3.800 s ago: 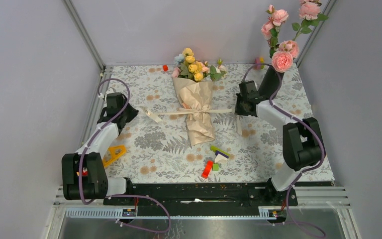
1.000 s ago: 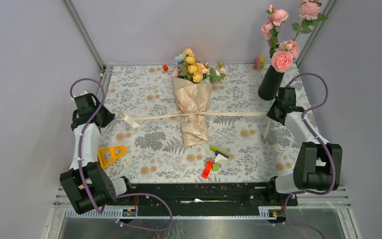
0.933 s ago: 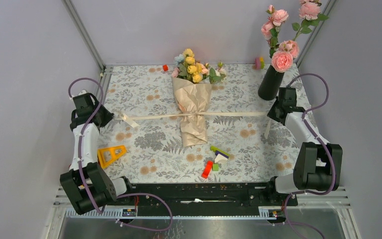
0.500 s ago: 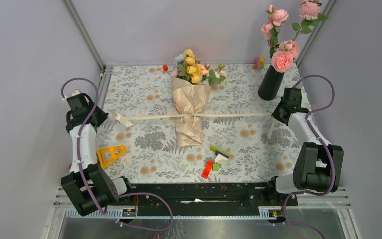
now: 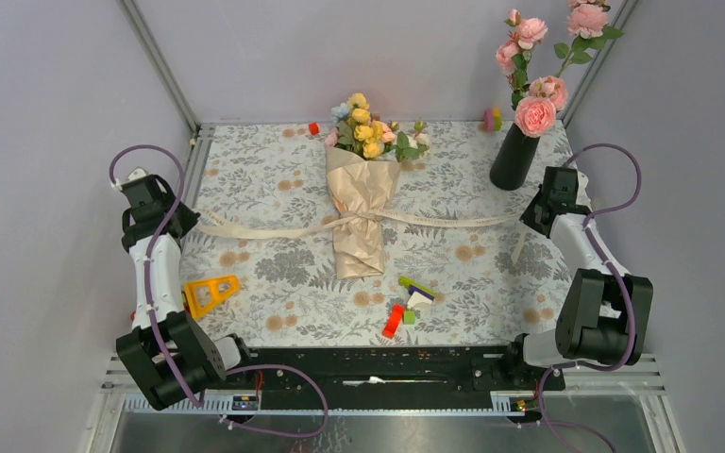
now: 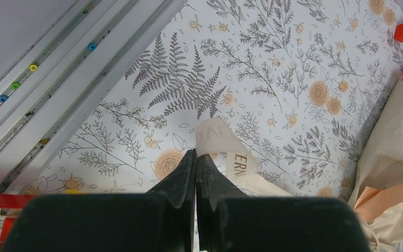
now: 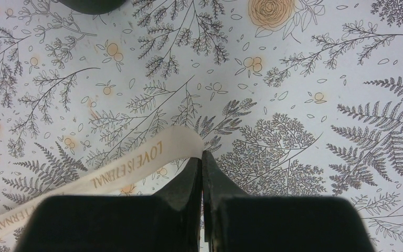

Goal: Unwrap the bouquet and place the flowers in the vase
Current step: Untie the ribbon from the wrapping paper.

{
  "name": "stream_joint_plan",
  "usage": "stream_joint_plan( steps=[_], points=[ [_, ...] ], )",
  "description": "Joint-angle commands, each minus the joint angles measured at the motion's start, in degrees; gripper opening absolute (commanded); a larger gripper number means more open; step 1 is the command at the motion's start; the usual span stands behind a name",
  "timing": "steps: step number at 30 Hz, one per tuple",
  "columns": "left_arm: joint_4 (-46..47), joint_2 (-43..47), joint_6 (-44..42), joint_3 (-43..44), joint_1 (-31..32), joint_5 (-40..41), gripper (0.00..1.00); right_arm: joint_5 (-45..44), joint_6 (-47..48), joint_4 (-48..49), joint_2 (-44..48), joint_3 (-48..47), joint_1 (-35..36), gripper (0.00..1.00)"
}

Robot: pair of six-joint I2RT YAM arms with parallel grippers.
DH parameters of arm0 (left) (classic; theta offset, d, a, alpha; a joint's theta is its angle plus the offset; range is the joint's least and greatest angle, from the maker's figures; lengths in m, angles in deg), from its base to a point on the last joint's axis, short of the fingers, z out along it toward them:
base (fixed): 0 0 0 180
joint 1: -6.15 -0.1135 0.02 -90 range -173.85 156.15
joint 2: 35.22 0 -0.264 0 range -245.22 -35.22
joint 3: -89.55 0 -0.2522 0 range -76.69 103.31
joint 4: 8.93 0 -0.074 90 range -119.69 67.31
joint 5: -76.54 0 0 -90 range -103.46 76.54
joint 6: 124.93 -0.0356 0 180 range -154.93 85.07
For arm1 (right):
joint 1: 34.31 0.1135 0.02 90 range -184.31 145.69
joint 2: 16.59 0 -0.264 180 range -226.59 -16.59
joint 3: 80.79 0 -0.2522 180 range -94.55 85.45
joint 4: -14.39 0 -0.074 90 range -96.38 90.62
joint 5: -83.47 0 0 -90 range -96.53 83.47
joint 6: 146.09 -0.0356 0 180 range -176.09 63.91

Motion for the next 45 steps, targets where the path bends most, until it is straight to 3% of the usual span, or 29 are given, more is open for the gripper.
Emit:
stream_joint_plan(
  steps=[1, 5, 6, 7, 10, 12, 15, 21, 28, 35, 40, 45],
  points=[
    [0.7, 1.9, -1.2, 2.7, -0.5, 2.0, 0.0, -1.0, 0.2, -0.3, 2.0, 0.0, -0.5, 0.0],
    [0.0, 2.4, -2.5, 2.2, -0.4, 3.3, 0.01, -0.7, -0.2, -0.3, 2.4, 0.2, -0.5, 0.0],
    [0.0, 2.6, -2.7, 1.9, -0.4, 3.4, 0.09, -1.0, -0.2, -0.3, 2.6, 0.3, -0.5, 0.03],
    [0.0, 2.6, -2.8, 1.6, -0.4, 3.4, 0.17, -1.7, -0.1, -0.4, 2.7, 0.4, -0.5, 0.13],
    [-0.3, 2.6, -3.0, 2.0, -0.5, 5.3, 0.54, -4.5, 0.1, -1.1, 3.4, 0.5, -0.6, 0.42],
    [-0.5, 2.8, -3.0, 2.4, -0.4, 6.3, 0.74, -6.0, 0.0, -1.5, 3.9, 0.6, -0.5, 0.54],
    [-0.5, 3.4, -3.4, 2.2, 0.6, 7.6, 0.85, -6.3, 0.0, -1.5, 4.7, 1.1, -0.5, 0.66],
    [-0.2, 3.9, -5.1, 1.7, 8.5, 7.9, 0.9, -1.7, -0.6, -1.3, 6.1, 2.1, -0.5, 0.72],
    [1.6, 4.4, -6.2, 1.1, 24.4, 0.6, 0.91, 15.4, -1.3, 6.5, 11.7, 10.0, 1.7, 0.7],
    [10.6, 1.8, 1.4, -1.7, 38.8, -13.6, 0.9, 17.9, -0.9, 12.5, 14.8, 16.2, 19.7, 0.64],
    [18.6, -2.6, 7.6, -3.4, 46.4, -15.3, 0.89, 18.3, -3.1, 19.7, 10.0, 14.5, 33.0, 0.58],
    [20.3, -7.7, 13.5, -4.5, 48.8, -14.7, 0.82, 18.8, -2.7, 21.4, 0.6, 5.6, 41.5, 0.5]
  ],
)
